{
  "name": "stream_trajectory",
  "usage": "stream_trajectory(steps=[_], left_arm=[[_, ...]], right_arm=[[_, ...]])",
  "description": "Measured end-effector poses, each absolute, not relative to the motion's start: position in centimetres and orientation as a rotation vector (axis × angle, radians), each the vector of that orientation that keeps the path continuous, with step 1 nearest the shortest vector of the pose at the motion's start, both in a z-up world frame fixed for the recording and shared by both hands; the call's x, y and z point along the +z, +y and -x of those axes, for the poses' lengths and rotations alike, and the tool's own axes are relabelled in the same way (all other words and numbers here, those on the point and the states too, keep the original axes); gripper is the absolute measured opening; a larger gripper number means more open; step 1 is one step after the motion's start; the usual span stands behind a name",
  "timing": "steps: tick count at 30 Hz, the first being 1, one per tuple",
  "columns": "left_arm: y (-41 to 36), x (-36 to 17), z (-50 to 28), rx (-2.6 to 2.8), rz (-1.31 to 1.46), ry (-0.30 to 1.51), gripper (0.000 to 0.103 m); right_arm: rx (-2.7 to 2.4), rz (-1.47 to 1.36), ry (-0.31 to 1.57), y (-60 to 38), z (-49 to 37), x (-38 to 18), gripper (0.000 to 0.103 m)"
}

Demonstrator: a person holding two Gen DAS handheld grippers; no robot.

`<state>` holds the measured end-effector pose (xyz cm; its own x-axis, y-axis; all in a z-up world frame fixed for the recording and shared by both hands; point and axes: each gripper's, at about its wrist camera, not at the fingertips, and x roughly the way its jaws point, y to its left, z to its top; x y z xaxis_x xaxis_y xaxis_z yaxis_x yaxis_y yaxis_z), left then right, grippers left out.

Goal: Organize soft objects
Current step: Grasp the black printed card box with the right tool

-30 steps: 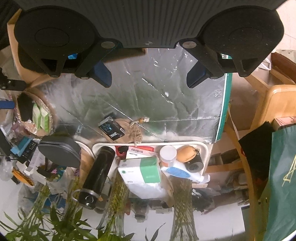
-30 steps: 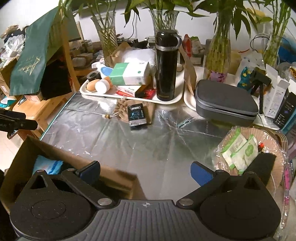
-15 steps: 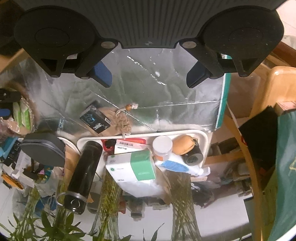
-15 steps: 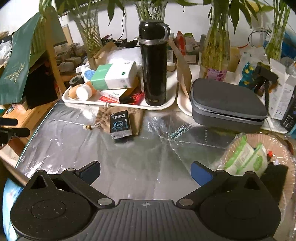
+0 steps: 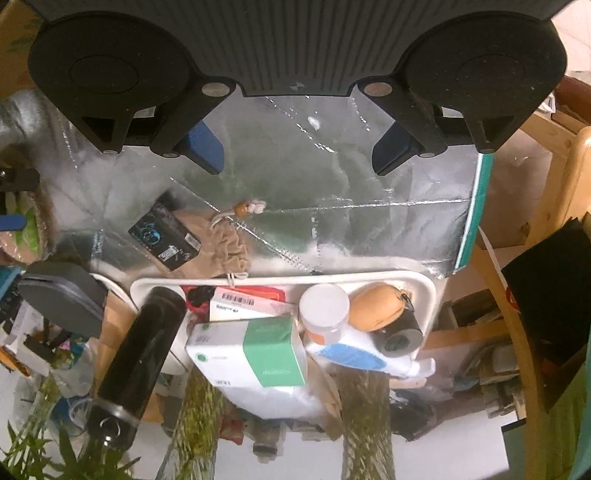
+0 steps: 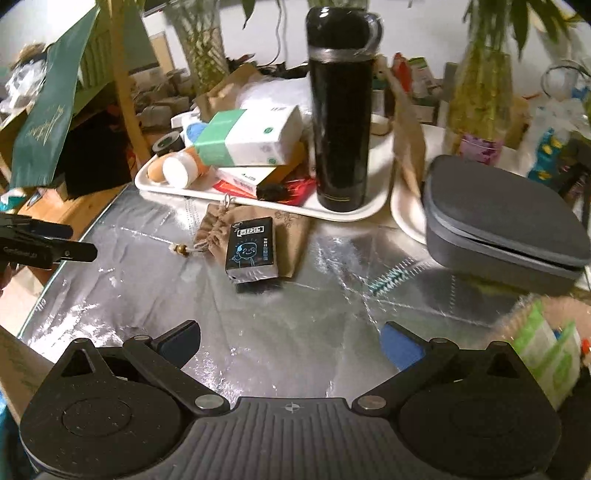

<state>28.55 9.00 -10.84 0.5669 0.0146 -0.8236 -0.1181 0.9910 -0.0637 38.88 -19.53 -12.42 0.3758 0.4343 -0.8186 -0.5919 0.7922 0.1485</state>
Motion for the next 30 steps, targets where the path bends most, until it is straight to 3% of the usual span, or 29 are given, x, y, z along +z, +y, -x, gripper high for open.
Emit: stream_trajectory(steps=[10, 17, 28, 30], left_arm=[[7.8, -13.1, -29.6, -0.005, 0.031, 0.932, 0.088], [6.1, -13.9, -30.0, -0.034, -0.113, 0.909, 0.088], [5.8, -14.1, -30.4, -0.061, -0.118, 0.900, 0.088], [5.8, -14.1, -30.5, -0.064, -0.115, 0.899, 0.088]], right_arm=[[0.775, 0.253, 0.914, -15.9, -40.6, -14.9, 0.102], [0.813, 0.333, 0.886, -13.0, -41.5, -16.8, 0.092], [0.827, 0.359, 0.849, -9.7, -43.2, -19.0, 0.084], [0.817, 0.353, 0.857, -9.3, -43.6, -19.5, 0.077]])
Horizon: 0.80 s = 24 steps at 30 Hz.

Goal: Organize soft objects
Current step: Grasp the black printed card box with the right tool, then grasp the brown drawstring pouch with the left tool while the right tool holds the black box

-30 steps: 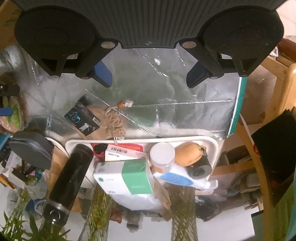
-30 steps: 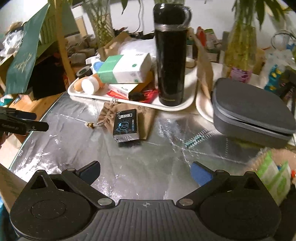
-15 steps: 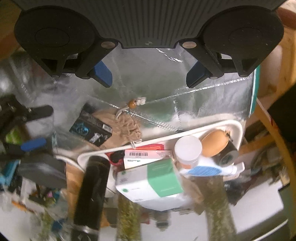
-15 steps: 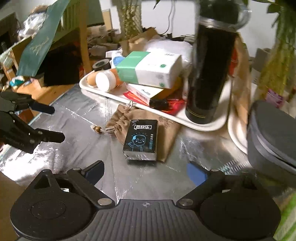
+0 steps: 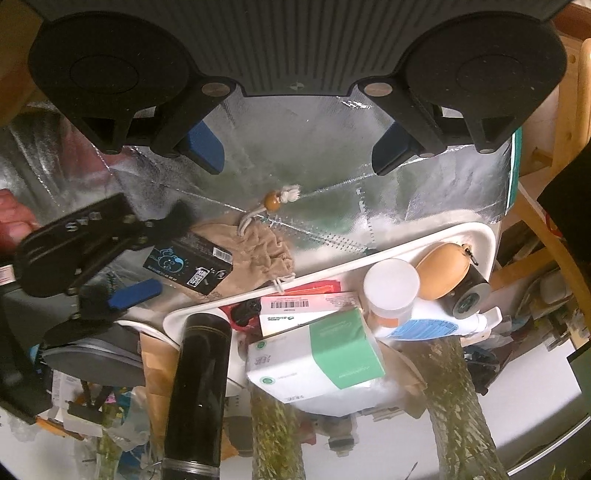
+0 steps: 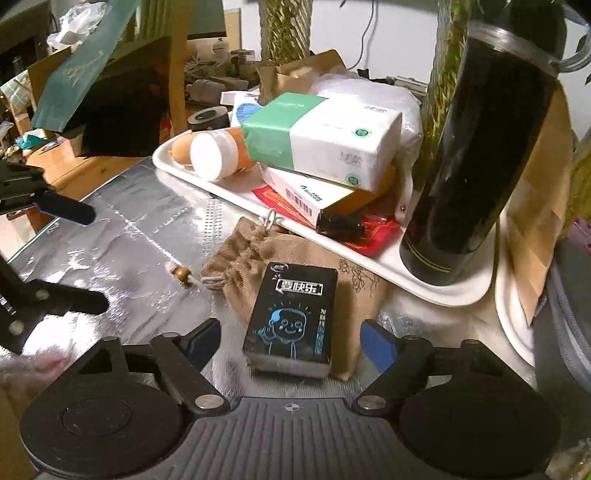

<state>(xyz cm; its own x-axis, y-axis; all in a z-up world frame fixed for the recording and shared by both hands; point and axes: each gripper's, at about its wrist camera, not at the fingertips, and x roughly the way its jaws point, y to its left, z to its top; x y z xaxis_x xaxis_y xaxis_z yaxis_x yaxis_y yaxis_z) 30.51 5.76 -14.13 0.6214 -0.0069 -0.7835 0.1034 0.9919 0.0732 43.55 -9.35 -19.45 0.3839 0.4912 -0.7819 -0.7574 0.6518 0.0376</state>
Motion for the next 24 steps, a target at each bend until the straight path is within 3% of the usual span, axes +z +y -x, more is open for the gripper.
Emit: stream_trajectory(steps=[2, 4, 10, 24], left_arm=[[5.8, -14.1, -30.6, -0.066, -0.113, 0.898, 0.088], [5.8, -14.2, -30.6, -0.065, -0.113, 0.897, 0.088], [5.7, -14.2, -30.8, -0.075, -0.103, 0.892, 0.088], [7.1, -15.2, -32.5, -0.157, 0.021, 0.833, 0.088]], right_arm=[[0.807, 0.346, 0.869, -9.1, -44.0, -19.9, 0.069], [0.807, 0.345, 0.877, -9.0, -44.1, -20.1, 0.053], [0.821, 0.329, 0.856, -9.6, -44.0, -19.1, 0.051], [0.735, 0.333, 0.796, -14.2, -42.2, -10.8, 0.051]])
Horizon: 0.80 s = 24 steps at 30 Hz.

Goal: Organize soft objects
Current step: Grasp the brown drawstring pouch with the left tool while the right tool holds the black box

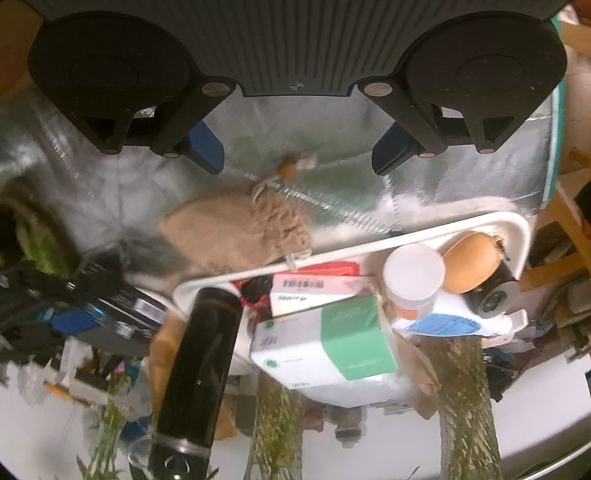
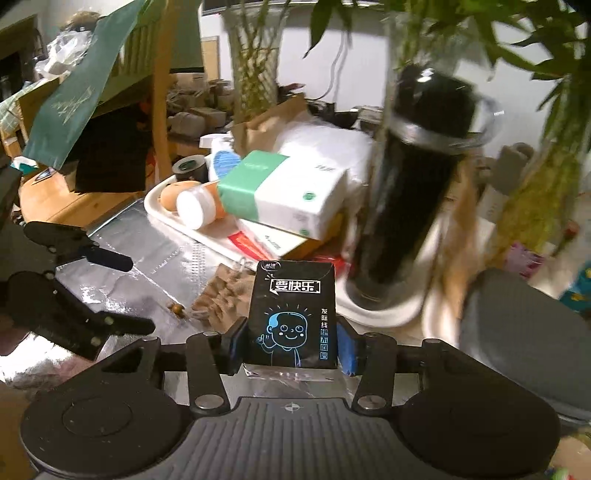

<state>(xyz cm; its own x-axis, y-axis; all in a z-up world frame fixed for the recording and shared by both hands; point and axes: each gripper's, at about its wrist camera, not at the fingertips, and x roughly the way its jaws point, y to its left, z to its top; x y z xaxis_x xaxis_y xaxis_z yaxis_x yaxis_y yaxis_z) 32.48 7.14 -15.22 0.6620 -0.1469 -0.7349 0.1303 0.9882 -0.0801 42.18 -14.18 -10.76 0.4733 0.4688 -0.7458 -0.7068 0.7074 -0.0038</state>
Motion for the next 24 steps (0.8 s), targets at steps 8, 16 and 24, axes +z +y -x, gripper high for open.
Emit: stream_trajectory(steps=[8, 16, 24], left_arm=[[7.0, -16.0, -34.4, -0.226, 0.109, 0.772, 0.086], [6.9, -18.3, -36.9, -0.243, 0.151, 0.788, 0.068], [6.1, -19.0, -38.3, -0.228, 0.125, 0.756, 0.049]], right_arm=[[0.654, 0.227, 0.780, -18.6, -39.4, -8.2, 0.051], [0.617, 0.182, 0.777, -20.5, -38.7, -8.1, 0.051], [0.582, 0.191, 0.784, -20.5, -39.2, -8.6, 0.051]])
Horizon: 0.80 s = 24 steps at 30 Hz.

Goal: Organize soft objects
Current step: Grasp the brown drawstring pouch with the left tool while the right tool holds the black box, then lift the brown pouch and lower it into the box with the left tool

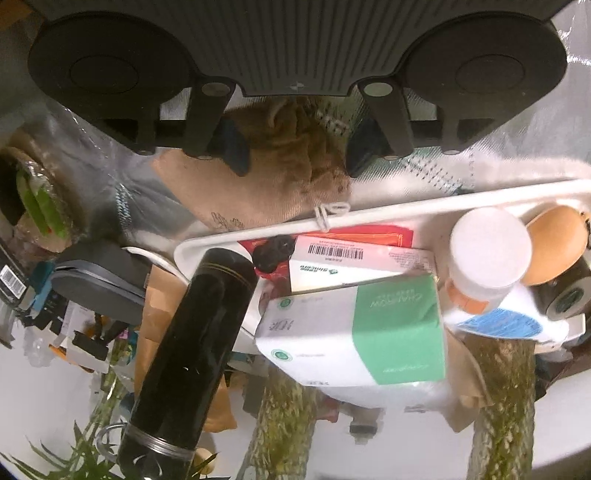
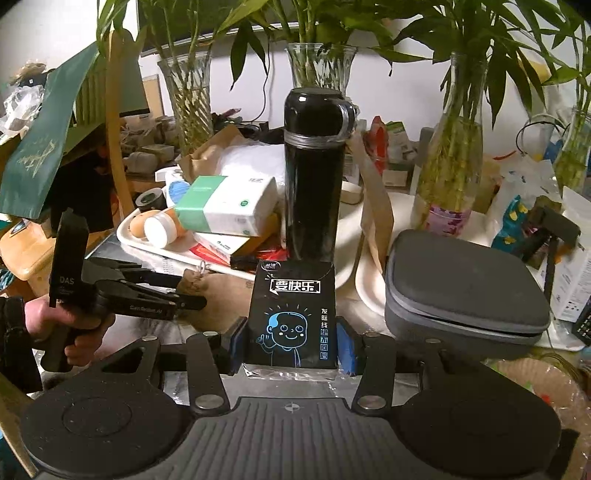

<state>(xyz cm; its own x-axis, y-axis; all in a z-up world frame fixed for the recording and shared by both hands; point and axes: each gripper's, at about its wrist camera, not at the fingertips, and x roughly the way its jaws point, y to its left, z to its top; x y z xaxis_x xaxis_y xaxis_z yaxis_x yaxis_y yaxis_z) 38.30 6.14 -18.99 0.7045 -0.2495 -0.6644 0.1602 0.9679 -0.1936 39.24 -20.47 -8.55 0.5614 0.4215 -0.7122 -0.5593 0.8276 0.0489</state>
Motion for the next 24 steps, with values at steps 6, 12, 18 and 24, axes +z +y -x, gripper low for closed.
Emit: stream_trajectory(steps=[6, 12, 18, 24], left_arm=[[4.6, -18.9, -38.2, -0.276, 0.051, 0.772, 0.012], [4.8, -18.3, -37.6, -0.293, 0.034, 0.790, 0.008], [7.0, -16.2, -35.9, -0.275, 0.044, 0.785, 0.007], [8.5, -13.4, -33.1, -0.208, 0.043, 0.760, 0.007]], right_arm=[[0.569, 0.184, 0.786, -20.6, -39.3, -8.4, 0.051], [0.567, 0.183, 0.789, -20.6, -39.0, -8.1, 0.052], [0.593, 0.165, 0.807, -20.9, -38.1, -7.7, 0.051], [0.618, 0.174, 0.796, -20.5, -36.5, -6.8, 0.051]])
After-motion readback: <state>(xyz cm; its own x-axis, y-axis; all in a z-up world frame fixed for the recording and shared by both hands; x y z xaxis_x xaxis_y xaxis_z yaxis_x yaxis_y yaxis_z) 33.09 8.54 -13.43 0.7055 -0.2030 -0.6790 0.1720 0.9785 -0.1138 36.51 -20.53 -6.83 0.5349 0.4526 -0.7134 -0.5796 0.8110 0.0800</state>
